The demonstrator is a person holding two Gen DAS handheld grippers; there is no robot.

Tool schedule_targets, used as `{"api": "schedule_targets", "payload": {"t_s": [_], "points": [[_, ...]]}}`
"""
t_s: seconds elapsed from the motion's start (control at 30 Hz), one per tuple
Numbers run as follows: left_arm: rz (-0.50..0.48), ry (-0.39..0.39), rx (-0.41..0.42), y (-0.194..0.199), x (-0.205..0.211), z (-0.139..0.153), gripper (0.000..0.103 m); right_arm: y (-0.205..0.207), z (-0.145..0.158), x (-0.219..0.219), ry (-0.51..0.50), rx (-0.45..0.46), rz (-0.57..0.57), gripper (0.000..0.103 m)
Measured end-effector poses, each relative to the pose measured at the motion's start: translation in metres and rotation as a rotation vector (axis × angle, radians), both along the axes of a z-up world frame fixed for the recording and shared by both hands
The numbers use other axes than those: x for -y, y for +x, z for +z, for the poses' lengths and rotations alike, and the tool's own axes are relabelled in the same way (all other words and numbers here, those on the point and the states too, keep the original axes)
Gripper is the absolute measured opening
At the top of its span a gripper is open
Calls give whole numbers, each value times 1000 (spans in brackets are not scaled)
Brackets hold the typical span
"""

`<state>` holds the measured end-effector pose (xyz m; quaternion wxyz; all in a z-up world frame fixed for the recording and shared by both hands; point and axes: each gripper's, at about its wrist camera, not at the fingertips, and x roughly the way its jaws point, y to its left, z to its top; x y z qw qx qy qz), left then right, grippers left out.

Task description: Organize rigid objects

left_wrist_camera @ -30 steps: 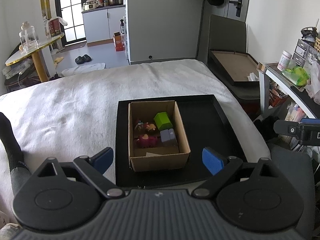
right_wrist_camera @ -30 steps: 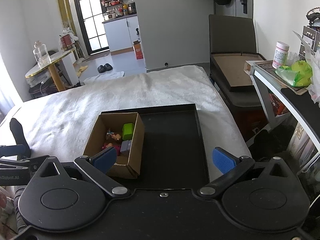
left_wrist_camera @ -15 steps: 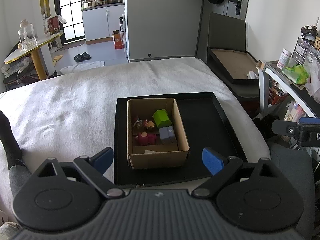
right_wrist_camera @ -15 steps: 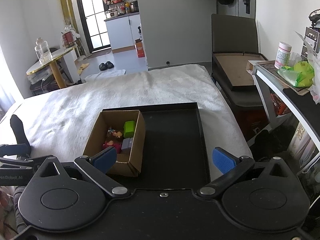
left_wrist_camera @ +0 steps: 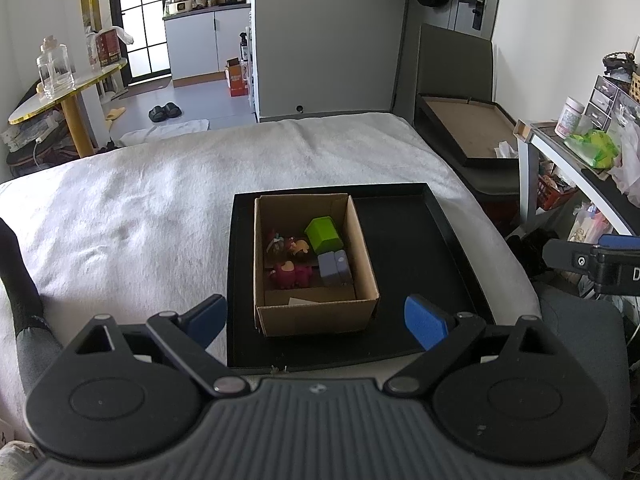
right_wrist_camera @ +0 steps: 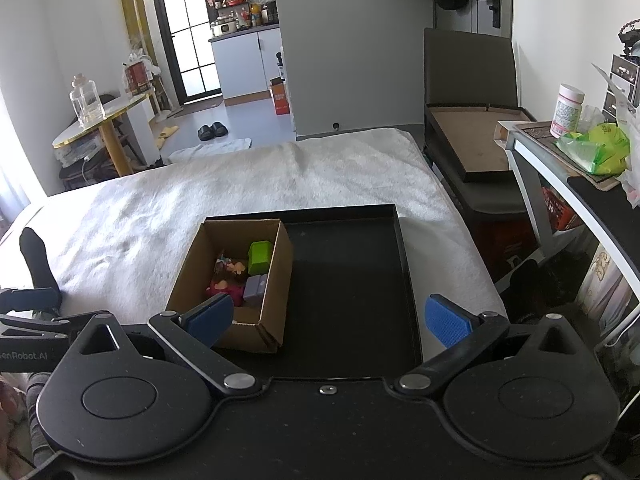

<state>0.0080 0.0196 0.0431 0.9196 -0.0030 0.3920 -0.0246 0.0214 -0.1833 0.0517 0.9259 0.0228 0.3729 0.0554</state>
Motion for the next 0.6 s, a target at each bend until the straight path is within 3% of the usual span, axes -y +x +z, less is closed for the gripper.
{"api": "schedule_targets", "payload": {"t_s": [0.6], "points": [[4,-1,-4,0,-1,-2,95,1,-2,0,-1,-5,12,103]]}}
